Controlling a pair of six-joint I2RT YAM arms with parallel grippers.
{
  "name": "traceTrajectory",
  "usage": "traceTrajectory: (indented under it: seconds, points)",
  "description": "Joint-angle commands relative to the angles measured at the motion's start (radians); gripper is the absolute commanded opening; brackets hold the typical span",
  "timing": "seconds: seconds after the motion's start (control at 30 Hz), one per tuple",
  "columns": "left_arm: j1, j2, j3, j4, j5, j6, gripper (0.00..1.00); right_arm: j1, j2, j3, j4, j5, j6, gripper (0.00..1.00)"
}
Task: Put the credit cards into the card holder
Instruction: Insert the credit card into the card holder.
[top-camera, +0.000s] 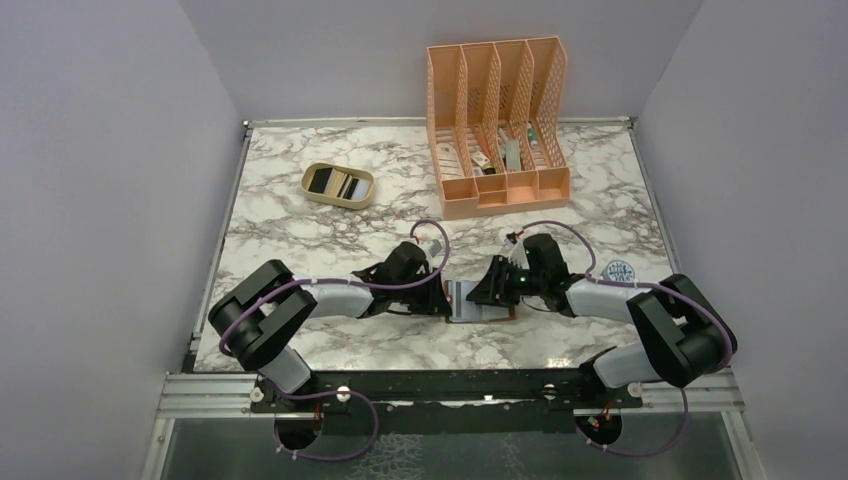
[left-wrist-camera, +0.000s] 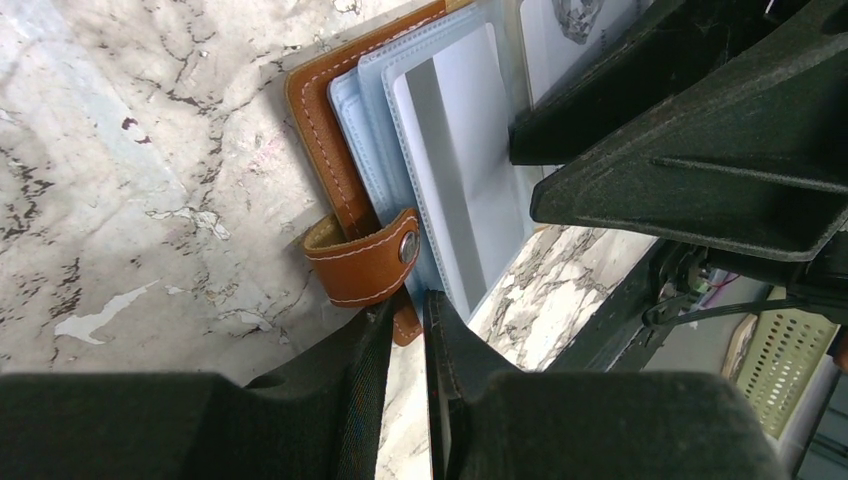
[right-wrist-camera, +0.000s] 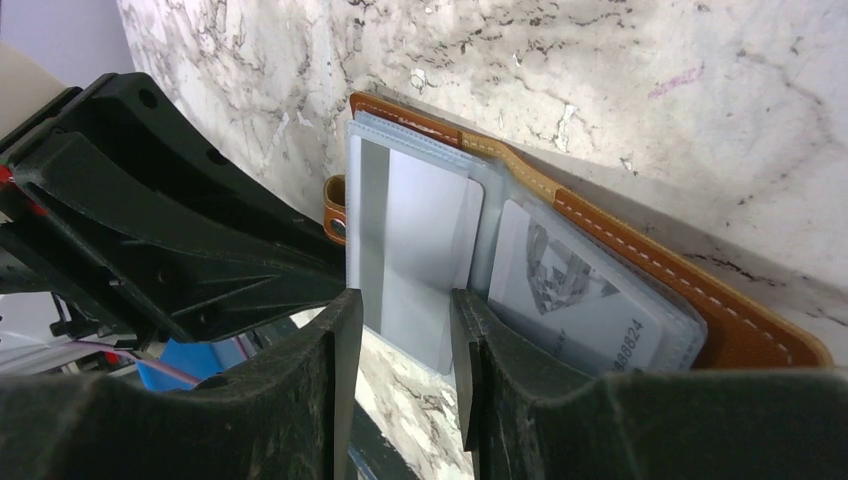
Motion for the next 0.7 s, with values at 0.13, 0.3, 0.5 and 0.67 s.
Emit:
traceTrajectory:
  seconds: [0.13,0.3,0.5,0.67]
  points:
    - [-0.019,-0.088,0.001,-0.199,-0.155,-0.018,0.3,0.007,-0.083,0.049,-0.182,0.049,-0.057,0.29]
    - [-0.018,-0.173,0.027,-0.216,-0.189,-0.038,0.35,0.008,-0.088,0.065,-0.201,0.068,-0.082,0.24]
    - [-0.017,-0.232,0.018,-0.135,-0.201,-0.073,0.39,0.008,-0.044,0.064,-0.14,0.025,-0.059,0.22]
    - [-0.017,-0.209,0.011,-0.032,-0.157,-0.082,0.43,0.015,0.003,0.058,-0.105,0.014,-0.052,0.21]
